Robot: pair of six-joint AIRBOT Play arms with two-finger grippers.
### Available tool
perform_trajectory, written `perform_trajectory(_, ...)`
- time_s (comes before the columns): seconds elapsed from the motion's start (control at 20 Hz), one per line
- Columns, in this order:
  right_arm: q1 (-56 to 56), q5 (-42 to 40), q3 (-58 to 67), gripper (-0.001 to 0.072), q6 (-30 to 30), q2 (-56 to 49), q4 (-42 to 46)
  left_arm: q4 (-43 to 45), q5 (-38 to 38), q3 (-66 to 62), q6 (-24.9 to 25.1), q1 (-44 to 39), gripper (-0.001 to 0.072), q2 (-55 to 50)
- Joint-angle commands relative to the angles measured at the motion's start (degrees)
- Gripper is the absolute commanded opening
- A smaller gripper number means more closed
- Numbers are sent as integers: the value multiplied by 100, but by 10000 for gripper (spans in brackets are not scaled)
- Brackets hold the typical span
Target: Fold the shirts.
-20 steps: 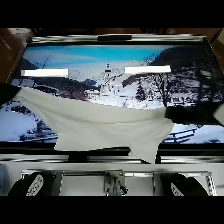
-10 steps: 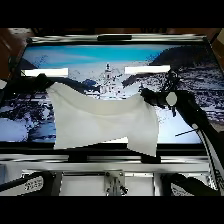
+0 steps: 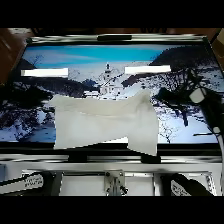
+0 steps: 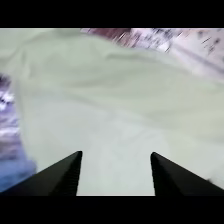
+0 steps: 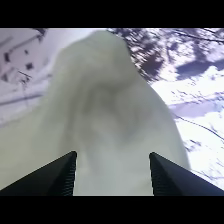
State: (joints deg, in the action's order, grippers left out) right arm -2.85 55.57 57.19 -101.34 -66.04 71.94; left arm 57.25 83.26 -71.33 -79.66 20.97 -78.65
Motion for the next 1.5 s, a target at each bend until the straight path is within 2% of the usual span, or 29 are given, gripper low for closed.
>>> perform_trajectory(0.0, -1102, 2594, -20, 566, 1582, 201, 203, 1497, 1668, 658, -291, 374, 696, 293)
perform_trajectory(0.1, -1458, 3071, -31, 566, 1899, 192, 227, 1287, 1180, 1515, -175, 387, 695, 614)
perform_trajectory(0.3, -1589, 2876, -28, 566, 1893, 192, 42, 625, 413, 2820, 210, 400, 692, 879)
perform_trajectory(0.5, -1591, 2540, -31, 566, 1882, 192, -437, 774, -24, 3086, 466, 413, 684, 881)
perform_trajectory(0.65, -1591, 2535, -31, 566, 1862, 192, -455, 1130, -44, 3117, 463, 413, 684, 866)
perform_trajectory(0.8, -1589, 2535, -28, 566, 1860, 192, -457, 662, -348, 3480, 466, 411, 684, 868)
perform_trajectory(1.0, -1589, 2538, -31, 566, 1843, 192, -457, 570, -680, 3950, 463, 400, 682, 868)
perform_trajectory(1.05, -1589, 2535, -31, 566, 1840, 192, -457, 431, -758, 4048, 463, 400, 663, 868)
perform_trajectory(1.1, -1591, 2533, -28, 566, 1836, 192, -457, 232, -874, 4118, 463, 398, 544, 868)
perform_trajectory(1.15, -1589, 2531, -31, 566, 1803, 192, -455, 17, -984, 4148, 461, 398, 486, 868)
perform_trajectory(1.3, -1589, 2476, -31, 566, 1790, 192, -459, -461, -1342, 4151, 387, 262, 442, 868)
perform_trajectory(1.4, -1589, 2452, -31, 566, 1755, 192, -459, -459, -1521, 4151, 291, 17, 218, 868)
perform_trajectory(1.45, -1589, 2455, -28, 566, 1753, 192, -457, -455, -1534, 4151, 328, -92, 53, 868)
